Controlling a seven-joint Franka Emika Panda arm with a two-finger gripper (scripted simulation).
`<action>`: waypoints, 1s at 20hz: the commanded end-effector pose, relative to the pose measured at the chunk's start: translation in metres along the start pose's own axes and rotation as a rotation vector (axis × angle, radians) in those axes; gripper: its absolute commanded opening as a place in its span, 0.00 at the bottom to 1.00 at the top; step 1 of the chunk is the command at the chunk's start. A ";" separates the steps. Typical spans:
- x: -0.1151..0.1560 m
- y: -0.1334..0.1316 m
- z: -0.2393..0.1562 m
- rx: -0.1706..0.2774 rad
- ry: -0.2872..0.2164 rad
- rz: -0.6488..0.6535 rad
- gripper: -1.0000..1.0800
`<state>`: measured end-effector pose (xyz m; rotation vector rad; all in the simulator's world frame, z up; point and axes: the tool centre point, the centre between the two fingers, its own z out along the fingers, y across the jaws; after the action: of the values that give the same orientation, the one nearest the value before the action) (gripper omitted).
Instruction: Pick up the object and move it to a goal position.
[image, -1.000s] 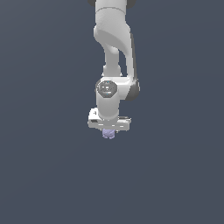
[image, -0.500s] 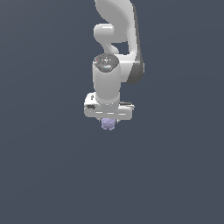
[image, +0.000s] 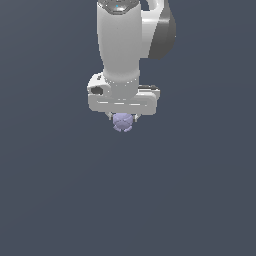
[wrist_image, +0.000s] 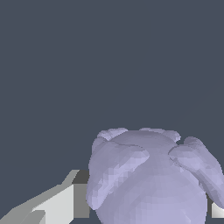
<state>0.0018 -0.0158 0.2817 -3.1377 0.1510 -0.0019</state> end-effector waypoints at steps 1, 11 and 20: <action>-0.001 0.000 -0.028 0.000 -0.001 0.000 0.00; 0.002 0.000 -0.133 0.000 -0.001 0.000 0.00; 0.005 0.000 -0.195 0.000 -0.001 0.000 0.00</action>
<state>0.0065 -0.0160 0.4688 -3.1377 0.1510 -0.0024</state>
